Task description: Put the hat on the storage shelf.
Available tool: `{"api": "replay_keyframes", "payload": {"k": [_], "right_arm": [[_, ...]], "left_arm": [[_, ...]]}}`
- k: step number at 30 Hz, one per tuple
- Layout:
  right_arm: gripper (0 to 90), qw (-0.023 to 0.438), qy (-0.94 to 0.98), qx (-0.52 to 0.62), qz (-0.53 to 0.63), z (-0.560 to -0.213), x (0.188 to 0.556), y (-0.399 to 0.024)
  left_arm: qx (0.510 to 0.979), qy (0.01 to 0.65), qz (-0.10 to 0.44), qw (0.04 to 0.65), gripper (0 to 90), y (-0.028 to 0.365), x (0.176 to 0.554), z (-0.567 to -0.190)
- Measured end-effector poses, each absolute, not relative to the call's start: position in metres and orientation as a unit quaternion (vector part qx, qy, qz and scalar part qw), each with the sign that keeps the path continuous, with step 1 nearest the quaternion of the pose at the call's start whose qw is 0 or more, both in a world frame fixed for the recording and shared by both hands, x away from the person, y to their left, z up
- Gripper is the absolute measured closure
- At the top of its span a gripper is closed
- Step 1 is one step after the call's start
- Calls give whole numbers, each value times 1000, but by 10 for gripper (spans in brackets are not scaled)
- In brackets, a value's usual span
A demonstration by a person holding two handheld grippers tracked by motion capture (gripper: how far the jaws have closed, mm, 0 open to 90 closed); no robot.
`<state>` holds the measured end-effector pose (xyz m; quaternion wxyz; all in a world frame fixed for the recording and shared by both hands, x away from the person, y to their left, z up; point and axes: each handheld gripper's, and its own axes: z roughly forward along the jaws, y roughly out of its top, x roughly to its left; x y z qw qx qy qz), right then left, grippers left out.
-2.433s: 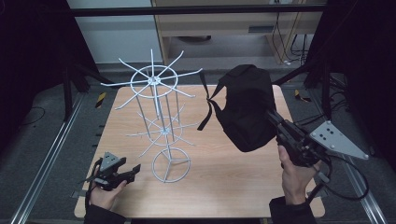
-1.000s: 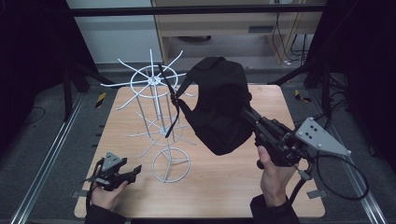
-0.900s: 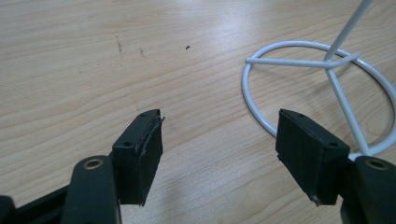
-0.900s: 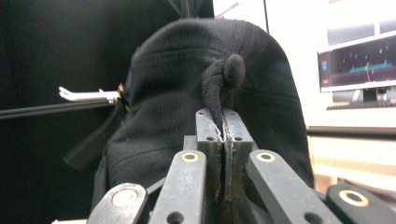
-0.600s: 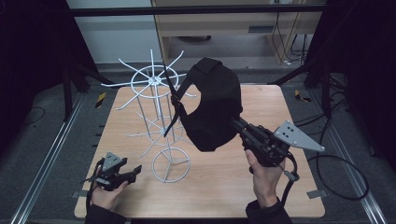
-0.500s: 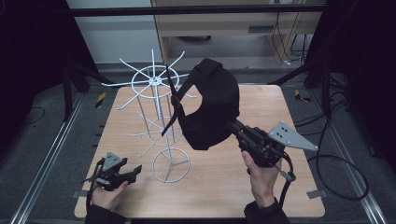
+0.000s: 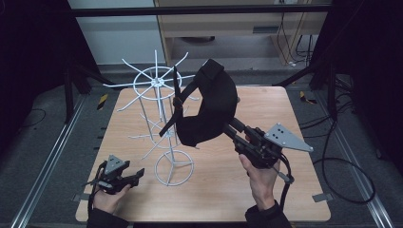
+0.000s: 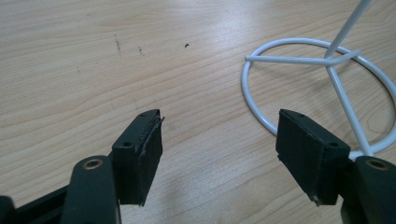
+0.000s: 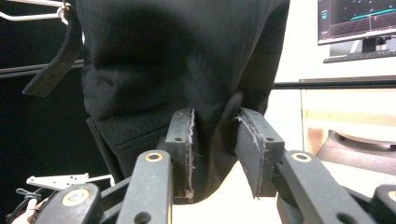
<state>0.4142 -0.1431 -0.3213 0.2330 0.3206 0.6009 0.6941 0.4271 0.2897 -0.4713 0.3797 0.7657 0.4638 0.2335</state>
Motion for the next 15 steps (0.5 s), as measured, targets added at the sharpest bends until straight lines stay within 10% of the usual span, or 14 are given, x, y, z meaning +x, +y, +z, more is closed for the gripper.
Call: {"api": "replay_keyframes", "payload": {"k": [15], "right_arm": [[436,277,612,344,657,-342,410,-170]], "left_arm": [[765,464,234,380,310,290,427,-471]]}}
